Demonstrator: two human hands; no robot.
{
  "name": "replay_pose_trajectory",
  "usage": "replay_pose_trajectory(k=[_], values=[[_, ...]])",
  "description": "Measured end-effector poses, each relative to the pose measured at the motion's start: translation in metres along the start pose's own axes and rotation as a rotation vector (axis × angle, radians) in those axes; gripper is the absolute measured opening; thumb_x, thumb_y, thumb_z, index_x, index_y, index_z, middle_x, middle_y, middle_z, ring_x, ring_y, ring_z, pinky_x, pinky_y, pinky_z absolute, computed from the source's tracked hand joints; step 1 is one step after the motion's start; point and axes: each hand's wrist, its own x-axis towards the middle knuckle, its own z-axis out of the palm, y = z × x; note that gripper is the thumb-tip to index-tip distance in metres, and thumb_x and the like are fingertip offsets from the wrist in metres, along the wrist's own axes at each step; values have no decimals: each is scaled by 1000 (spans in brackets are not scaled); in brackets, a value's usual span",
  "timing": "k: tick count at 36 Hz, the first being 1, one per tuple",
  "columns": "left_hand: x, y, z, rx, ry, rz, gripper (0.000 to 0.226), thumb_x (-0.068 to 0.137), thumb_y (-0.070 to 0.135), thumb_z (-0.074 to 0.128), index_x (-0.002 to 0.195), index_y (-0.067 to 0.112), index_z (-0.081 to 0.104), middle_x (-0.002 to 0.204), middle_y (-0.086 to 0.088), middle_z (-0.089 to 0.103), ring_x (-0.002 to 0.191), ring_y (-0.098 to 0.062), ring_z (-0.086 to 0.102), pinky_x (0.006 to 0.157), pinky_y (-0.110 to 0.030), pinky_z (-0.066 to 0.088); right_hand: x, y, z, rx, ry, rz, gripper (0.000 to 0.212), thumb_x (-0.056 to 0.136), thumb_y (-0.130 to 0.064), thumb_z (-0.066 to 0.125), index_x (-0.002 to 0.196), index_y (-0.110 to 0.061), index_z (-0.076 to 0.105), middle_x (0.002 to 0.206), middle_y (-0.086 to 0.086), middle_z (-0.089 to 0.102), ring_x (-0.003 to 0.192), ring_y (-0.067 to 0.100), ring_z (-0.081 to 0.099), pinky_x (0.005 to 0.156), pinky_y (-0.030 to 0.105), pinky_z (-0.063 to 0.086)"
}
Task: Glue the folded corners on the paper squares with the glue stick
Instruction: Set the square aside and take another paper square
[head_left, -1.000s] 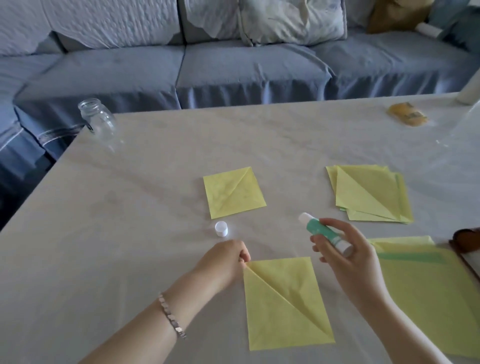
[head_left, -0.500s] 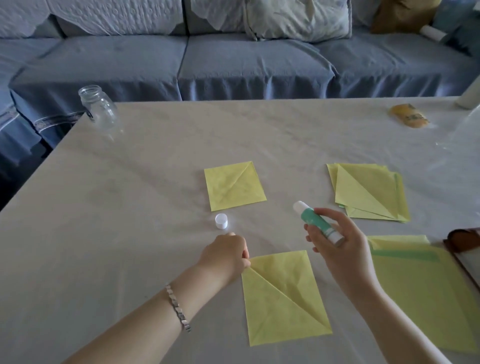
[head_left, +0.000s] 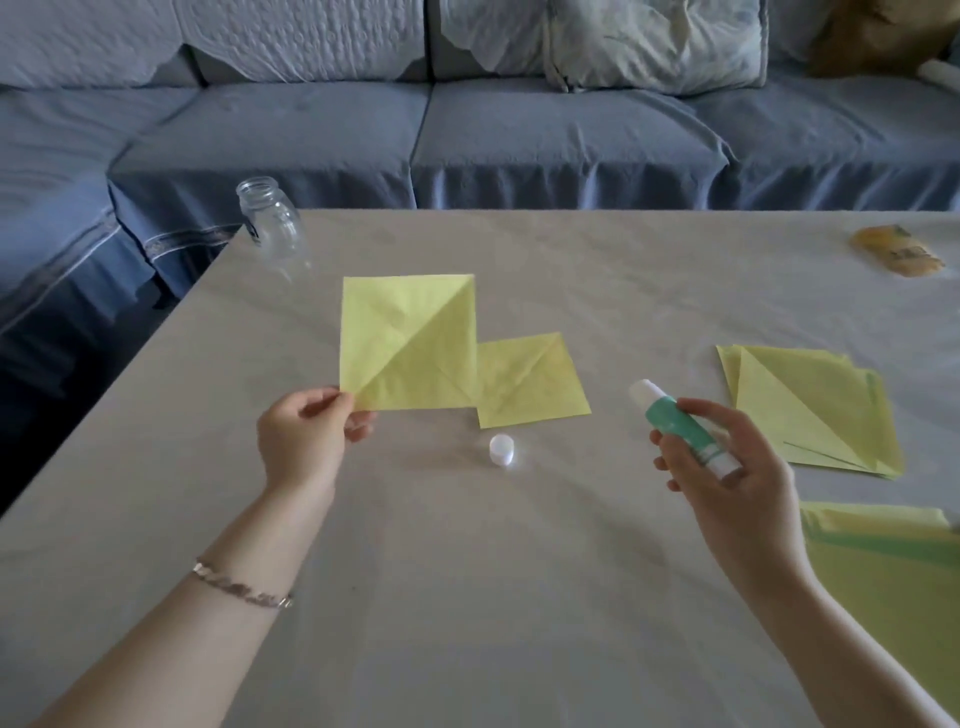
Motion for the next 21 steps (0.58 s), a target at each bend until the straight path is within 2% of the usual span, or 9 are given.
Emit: replay_pose_trajectory(k=[2, 4, 10, 13, 14, 16, 18, 21], values=[[20, -10, -3, -1, 50, -91, 10, 88, -10, 53, 84, 0, 54, 69, -14, 58, 38, -6, 59, 42, -15, 49, -1, -1, 8, -2, -34, 7, 40, 81, -8, 65, 87, -47, 62, 84, 8, 69, 74, 39, 61, 65, 51, 52], [37, -21, -3, 24, 73, -148, 14, 88, -12, 51, 94, 0, 54, 68, -14, 57, 35, -5, 58, 41, -16, 50, -2, -2, 16, -12, -54, 6, 39, 81, -9, 66, 87, -47, 62, 84, 5, 70, 74, 35, 62, 66, 50, 53], [76, -40, -1, 107, 88, -170, 15, 88, -11, 52, 97, -3, 60, 54, -9, 58, 39, -6, 59, 45, -15, 51, -4, 2, 26, -23, -86, 17, 33, 79, -13, 67, 90, -44, 62, 80, 2, 69, 72, 34, 62, 66, 51, 54], [89, -44, 0, 150, 79, -166, 15, 86, -7, 58, 101, -4, 60, 66, -13, 58, 39, -6, 59, 49, -18, 54, -3, 2, 25, -27, -90, 17, 33, 79, -12, 67, 90, -42, 63, 81, 1, 69, 71, 33, 63, 67, 51, 54], [91, -44, 0, 189, 87, -142, 16, 85, -1, 62, 100, -6, 60, 70, -14, 58, 46, -11, 63, 57, -25, 57, -3, 2, 24, -26, -92, 18, 33, 79, -11, 67, 90, -42, 63, 82, 0, 69, 72, 31, 63, 68, 50, 54], [88, -41, 2, 404, 83, -53, 25, 83, 17, 67, 99, -2, 62, 88, -18, 63, 81, -30, 68, 80, -39, 52, -2, 3, 21, -28, -91, 23, 33, 79, -11, 67, 89, -42, 63, 84, -1, 69, 71, 29, 63, 69, 50, 54], [71, -33, 8, 660, 74, 42, 35, 89, 24, 62, 115, 1, 60, 118, -23, 59, 112, -38, 54, 93, -42, 42, -2, 6, 17, -34, -85, 30, 33, 79, -11, 68, 90, -42, 63, 85, -1, 69, 72, 28, 63, 69, 50, 53], [26, -19, 26, 768, 27, 233, 38, 88, 13, 60, 125, 4, 54, 128, -24, 47, 121, -39, 38, 97, -40, 32, -4, 9, 5, -73, -73, 34, 36, 79, -11, 68, 89, -45, 62, 85, -3, 69, 74, 31, 64, 69, 48, 53]])
